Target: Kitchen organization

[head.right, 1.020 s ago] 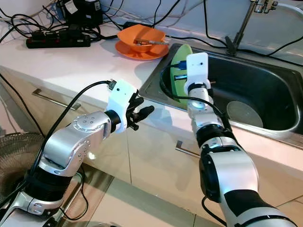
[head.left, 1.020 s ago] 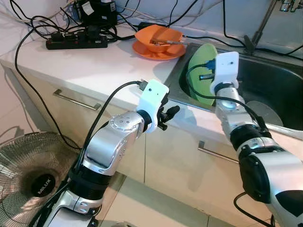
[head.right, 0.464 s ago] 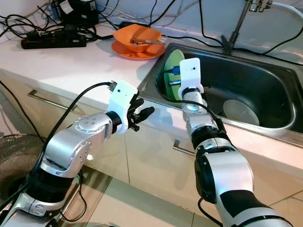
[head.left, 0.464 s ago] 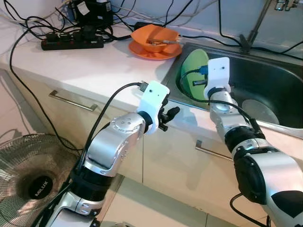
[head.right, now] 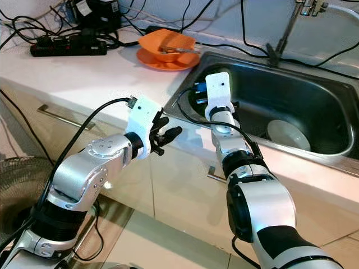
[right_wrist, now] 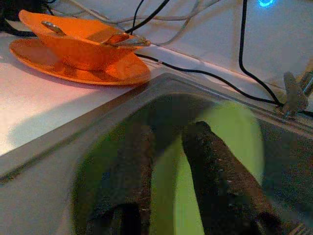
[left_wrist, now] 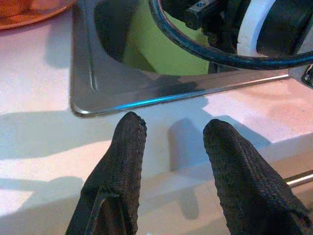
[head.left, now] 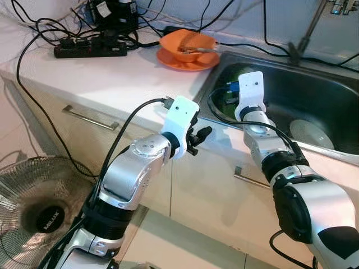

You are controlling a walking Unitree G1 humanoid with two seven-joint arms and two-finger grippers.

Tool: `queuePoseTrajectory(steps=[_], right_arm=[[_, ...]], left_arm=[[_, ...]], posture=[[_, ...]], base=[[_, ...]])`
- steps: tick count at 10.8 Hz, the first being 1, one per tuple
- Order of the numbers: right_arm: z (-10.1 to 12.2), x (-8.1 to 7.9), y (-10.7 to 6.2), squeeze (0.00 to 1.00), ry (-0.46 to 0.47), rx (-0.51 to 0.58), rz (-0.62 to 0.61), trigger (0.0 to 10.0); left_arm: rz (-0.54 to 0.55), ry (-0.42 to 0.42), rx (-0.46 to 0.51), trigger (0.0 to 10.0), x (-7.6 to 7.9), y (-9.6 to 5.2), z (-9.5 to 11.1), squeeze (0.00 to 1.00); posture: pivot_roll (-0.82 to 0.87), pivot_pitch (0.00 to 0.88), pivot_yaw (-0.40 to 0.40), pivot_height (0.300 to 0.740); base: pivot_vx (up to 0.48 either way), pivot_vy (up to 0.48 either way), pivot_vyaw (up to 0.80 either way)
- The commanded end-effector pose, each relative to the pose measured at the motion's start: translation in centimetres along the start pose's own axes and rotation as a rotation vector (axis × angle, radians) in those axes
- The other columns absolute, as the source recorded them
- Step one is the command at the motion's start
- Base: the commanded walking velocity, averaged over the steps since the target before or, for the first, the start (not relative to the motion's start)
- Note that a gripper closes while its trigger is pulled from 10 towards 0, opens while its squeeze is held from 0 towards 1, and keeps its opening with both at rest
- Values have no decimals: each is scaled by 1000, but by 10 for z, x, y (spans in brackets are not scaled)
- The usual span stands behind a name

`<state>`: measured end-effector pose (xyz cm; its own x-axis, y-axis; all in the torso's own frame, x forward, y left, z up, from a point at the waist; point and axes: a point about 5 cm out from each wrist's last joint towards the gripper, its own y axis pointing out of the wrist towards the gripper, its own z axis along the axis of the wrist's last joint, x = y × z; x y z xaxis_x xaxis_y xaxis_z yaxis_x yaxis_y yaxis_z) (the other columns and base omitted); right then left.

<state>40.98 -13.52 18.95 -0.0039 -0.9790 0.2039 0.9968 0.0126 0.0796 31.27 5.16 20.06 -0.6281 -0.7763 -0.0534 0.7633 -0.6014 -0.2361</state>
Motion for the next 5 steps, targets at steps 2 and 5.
queuePoseTrajectory(steps=[2,5], right_arm=[[-5,1,-1,0,0,-33,-2,10000],[-4,1,-1,0,26,-16,3,10000]], left_arm=[[17,-3,-4,10000,-2,-2,-1,0],[24,-4,-1,10000,-3,-1,-1,0]], posture=[[191,93,-39,740],[187,90,-40,740]], base=[[0,0,0],[0,0,0]])
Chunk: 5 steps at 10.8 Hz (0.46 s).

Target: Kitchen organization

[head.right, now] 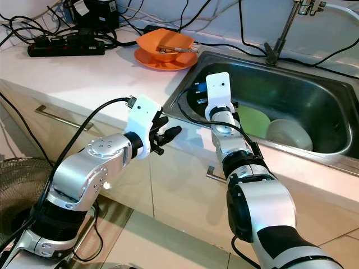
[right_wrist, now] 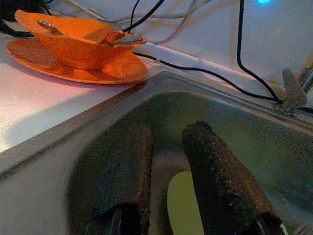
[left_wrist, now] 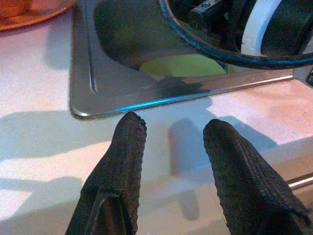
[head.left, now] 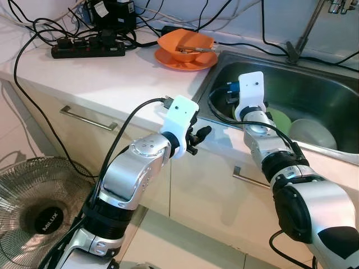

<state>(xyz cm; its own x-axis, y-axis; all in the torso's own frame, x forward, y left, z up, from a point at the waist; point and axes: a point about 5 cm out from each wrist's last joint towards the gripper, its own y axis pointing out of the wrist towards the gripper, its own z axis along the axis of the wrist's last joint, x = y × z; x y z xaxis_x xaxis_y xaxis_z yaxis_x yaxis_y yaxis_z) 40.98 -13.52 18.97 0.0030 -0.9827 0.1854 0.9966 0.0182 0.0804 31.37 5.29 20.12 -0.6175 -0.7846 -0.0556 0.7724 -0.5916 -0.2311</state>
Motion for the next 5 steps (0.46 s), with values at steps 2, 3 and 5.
queuePoseTrajectory(steps=[2,3,5], right_arm=[[6,-4,-1,0,62,64,27,10000],[11,-7,-3,0,88,122,59,10000],[22,-7,-7,0,135,238,90,10000]], left_arm=[[94,-14,99,10000,-10,0,5,0],[247,-13,192,10000,-29,0,9,0],[412,11,271,10000,-50,-3,7,0]], posture=[[179,86,-41,740],[168,85,-42,740],[149,81,-40,740]], base=[[0,0,0],[0,0,0],[0,0,0]])
